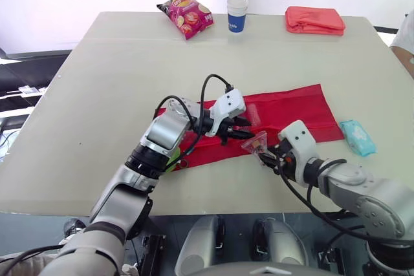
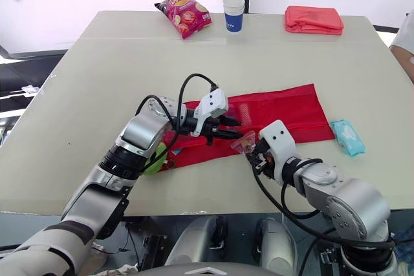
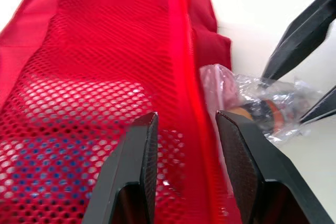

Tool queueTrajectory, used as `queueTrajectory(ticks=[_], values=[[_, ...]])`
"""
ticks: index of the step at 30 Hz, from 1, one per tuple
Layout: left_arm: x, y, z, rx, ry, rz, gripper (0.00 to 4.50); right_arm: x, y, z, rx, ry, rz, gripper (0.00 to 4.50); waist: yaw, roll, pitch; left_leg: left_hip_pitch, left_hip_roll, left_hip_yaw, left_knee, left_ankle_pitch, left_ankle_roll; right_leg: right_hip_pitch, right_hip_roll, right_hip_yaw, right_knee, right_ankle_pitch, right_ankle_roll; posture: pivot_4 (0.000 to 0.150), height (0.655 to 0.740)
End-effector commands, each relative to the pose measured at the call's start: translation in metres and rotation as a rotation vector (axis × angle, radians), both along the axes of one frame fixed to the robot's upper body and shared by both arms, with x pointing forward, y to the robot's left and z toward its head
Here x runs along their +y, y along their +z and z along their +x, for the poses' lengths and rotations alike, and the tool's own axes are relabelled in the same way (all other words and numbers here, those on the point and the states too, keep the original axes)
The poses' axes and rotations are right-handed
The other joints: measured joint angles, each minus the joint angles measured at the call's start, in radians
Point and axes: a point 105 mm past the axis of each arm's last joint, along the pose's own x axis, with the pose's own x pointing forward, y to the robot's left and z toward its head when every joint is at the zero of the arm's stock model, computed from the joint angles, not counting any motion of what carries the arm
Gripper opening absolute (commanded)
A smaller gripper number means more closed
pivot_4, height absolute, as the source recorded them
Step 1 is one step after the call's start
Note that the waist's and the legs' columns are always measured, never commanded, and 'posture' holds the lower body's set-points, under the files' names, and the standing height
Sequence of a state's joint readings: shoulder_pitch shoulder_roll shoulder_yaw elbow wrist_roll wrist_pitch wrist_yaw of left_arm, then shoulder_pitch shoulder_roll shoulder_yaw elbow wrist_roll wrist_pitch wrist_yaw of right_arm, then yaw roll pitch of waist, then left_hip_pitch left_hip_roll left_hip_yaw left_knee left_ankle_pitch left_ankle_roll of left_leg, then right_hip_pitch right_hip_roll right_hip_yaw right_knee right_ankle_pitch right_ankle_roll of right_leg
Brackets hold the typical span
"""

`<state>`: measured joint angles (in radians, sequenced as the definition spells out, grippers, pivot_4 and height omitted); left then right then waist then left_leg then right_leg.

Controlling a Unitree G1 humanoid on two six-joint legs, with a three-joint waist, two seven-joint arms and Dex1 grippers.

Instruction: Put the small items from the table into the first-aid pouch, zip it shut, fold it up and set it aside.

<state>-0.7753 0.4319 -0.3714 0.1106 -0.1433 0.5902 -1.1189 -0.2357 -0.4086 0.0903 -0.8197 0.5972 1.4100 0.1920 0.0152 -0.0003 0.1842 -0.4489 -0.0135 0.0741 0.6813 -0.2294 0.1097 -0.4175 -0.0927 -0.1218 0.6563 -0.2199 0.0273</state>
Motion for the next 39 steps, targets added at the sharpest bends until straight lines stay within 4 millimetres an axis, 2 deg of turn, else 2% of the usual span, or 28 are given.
queueTrajectory(ticks=[1,9,11,12,14,15,21,26,35,39], values=[[-0.005,0.005,-0.002,-0.061,-0.028,0.013,1.86,0.004,0.002,-0.002,-0.004,0.023,0.001,1.56,0.000,0.000,0.000,0.000,0.000,0.000,0.000,0.000,0.000,0.000,0.000,0.000,0.000,0.000,0.000,0.150,0.7400],[-0.005,0.001,-0.002,-0.089,-0.048,0.040,1.86,0.002,-0.003,-0.003,0.024,0.022,-0.016,1.56,0.000,0.000,0.000,0.000,0.000,0.000,0.000,0.000,0.000,0.000,0.000,0.000,0.000,0.000,0.000,0.150,0.7400],[-0.004,0.000,-0.001,-0.091,-0.050,0.043,1.36,0.001,-0.004,-0.004,0.027,0.023,-0.021,1.05,-0.001,0.000,0.000,0.000,0.000,0.000,0.000,0.000,0.000,0.000,0.000,0.000,0.000,0.000,0.000,0.150,0.7400],[-0.004,0.000,-0.001,-0.091,-0.051,0.044,1.26,0.000,-0.004,-0.004,0.028,0.023,-0.023,0.95,0.000,0.000,0.000,0.000,0.000,0.000,0.000,0.000,0.000,0.000,0.000,0.000,0.000,0.000,0.000,0.150,0.7400],[-0.005,0.000,0.000,-0.090,-0.053,0.043,0.36,-0.001,-0.005,-0.005,0.030,0.023,-0.023,0.09,0.000,0.000,0.000,0.000,0.000,0.000,0.000,0.000,0.000,0.000,0.000,0.000,0.000,0.000,0.000,0.150,0.7400],[-0.005,0.000,0.000,-0.088,-0.053,0.042,0.07,-0.002,-0.005,-0.006,0.030,0.023,-0.021,0.00,0.000,0.000,0.000,0.000,0.000,0.000,0.000,0.000,0.000,0.000,0.000,0.000,0.000,0.000,0.000,0.150,0.7400],[-0.005,0.003,0.001,-0.063,-0.043,0.009,0.03,-0.016,0.006,-0.008,0.018,-0.036,0.059,0.00,0.002,0.000,0.000,0.000,0.000,0.000,0.000,0.000,0.000,0.000,0.000,0.000,0.000,0.000,0.001,0.150,0.7400],[-0.007,0.009,0.000,-0.020,-0.037,-0.039,0.03,-0.024,0.016,0.004,0.003,-0.144,0.147,0.00,0.000,0.000,0.000,0.000,0.000,0.000,0.000,0.000,0.000,0.000,0.000,0.000,0.000,0.000,0.000,0.150,0.7400],[-0.008,0.016,-0.002,0.021,-0.035,-0.081,0.03,-0.024,0.023,0.027,-0.019,-0.285,0.217,0.00,0.000,0.000,0.000,0.000,0.000,0.000,0.000,0.000,0.000,0.000,0.001,0.000,0.000,0.000,0.000,0.150,0.7400],[-0.006,0.015,0.000,0.024,-0.022,-0.078,0.03,-0.029,0.017,0.029,0.002,-0.314,0.178,0.00,0.000,0.000,0.000,0.000,0.000,0.000,0.000,0.000,0.000,0.000,0.001,0.000,0.000,0.000,0.000,0.150,0.7400]])
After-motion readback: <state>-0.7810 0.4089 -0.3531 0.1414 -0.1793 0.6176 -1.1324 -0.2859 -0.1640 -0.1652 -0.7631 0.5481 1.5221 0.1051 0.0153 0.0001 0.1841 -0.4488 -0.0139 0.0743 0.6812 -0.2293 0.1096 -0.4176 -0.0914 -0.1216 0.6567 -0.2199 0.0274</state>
